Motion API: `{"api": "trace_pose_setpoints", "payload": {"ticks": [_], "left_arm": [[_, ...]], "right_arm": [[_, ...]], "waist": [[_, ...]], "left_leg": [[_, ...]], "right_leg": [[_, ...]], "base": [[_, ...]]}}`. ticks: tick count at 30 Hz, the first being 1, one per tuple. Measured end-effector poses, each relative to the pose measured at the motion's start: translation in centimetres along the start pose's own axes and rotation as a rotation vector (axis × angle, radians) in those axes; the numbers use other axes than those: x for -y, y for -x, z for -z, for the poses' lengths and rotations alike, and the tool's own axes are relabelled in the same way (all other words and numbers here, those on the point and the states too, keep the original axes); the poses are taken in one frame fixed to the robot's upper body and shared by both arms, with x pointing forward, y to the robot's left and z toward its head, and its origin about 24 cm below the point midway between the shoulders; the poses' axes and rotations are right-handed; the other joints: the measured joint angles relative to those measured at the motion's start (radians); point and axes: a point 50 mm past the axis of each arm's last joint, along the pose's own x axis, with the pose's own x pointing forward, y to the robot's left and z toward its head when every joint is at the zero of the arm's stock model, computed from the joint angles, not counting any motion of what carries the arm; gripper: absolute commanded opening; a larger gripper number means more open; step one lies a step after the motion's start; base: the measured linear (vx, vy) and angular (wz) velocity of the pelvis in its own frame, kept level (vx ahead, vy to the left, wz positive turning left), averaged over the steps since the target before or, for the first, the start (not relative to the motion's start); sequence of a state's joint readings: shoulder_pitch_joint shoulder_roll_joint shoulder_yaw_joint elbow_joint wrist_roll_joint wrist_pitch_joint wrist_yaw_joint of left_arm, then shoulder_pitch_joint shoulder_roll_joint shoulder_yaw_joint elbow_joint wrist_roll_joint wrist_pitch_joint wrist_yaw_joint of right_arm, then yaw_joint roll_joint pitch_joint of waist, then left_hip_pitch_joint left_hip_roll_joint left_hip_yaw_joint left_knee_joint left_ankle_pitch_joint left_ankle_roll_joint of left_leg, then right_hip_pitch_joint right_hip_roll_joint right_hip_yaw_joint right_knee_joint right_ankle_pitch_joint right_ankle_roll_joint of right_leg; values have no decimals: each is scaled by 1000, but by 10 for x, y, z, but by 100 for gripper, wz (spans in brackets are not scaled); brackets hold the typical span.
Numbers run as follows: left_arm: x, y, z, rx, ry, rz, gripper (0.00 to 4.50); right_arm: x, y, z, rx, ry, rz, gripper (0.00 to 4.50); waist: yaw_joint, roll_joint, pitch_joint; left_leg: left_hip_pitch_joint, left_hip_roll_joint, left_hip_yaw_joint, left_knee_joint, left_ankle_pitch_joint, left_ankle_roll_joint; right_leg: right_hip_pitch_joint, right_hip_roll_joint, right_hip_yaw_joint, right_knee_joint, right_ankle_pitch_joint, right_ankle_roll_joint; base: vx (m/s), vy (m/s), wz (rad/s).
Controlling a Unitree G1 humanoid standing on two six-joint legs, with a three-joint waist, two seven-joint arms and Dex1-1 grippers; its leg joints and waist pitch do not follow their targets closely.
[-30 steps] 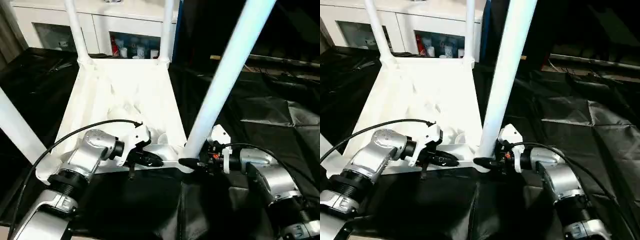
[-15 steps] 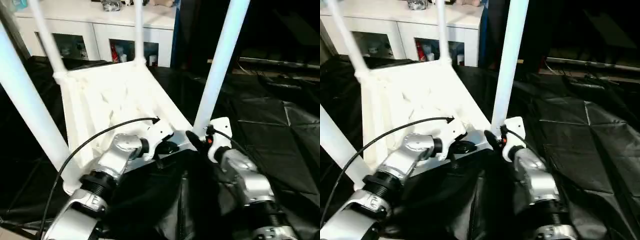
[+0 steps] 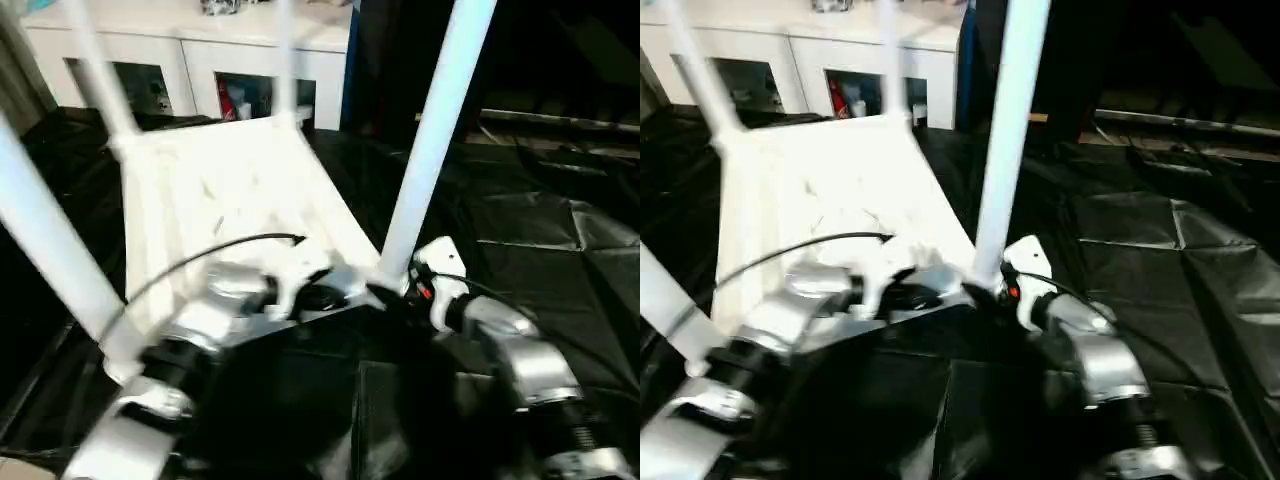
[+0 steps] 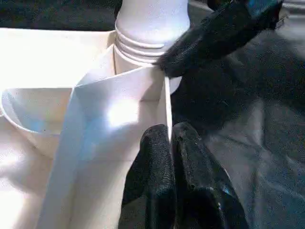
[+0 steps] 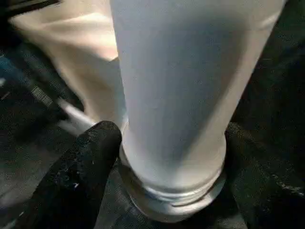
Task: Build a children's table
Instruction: Rotate leg to tighten
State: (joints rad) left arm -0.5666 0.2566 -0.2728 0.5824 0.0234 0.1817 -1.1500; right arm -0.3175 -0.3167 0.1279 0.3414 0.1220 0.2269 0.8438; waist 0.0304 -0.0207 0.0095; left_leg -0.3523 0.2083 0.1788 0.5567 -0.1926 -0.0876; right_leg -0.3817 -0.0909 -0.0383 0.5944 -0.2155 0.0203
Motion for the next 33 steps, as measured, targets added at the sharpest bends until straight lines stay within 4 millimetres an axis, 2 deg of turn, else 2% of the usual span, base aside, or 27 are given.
{"api": "trace_pose_setpoints", "payload": {"ticks": [5,6,8,12,21,23,27,33], "left_arm": [[1,15,5,-20,7,87,0],[2,19,7,-26,13,108,0],[2,22,8,-29,22,128,0],[2,24,8,-33,31,137,0],[4,23,7,-26,20,131,0],[3,20,7,-21,13,107,0],[-3,-1,0,-3,1,-45,0],[-2,-26,-7,-2,21,-165,0]], "right_arm": [[-1,9,-1,-17,22,-149,351],[-3,10,-1,-18,27,-180,328],[-4,11,-1,-18,29,-207,319],[-5,11,-1,-12,26,-226,288],[-8,10,1,3,3,-227,278],[-8,8,2,10,-17,-195,277],[-1,-3,6,46,-108,68,277],[-3,-21,8,86,-210,350,276]], "waist": [[1,-3,3],[1,-5,5],[0,-5,6],[0,-7,7],[1,-8,8],[2,-8,8],[-2,-6,6],[-3,-1,0]], "left_leg": [[1,0,1,3,0,0],[1,0,1,3,0,0],[0,0,2,4,0,0],[0,0,2,4,0,0],[0,0,3,5,0,2],[1,0,2,6,0,2],[3,-1,2,7,0,0],[5,-1,1,7,0,0]], "right_leg": [[-2,-1,0,-1,0,0],[-2,-1,0,0,0,0],[-2,-1,0,0,0,0],[-2,-1,0,0,0,0],[-2,-1,0,1,-1,-2],[-1,-1,0,2,-1,-2],[3,-2,3,2,1,-5],[5,-2,3,0,-2,1]], "base": [[0,0,0],[0,0,0],[0,0,0],[0,0,0],[0,0,0],[0,0,0],[-39,1,-2],[0,0,0]]}}
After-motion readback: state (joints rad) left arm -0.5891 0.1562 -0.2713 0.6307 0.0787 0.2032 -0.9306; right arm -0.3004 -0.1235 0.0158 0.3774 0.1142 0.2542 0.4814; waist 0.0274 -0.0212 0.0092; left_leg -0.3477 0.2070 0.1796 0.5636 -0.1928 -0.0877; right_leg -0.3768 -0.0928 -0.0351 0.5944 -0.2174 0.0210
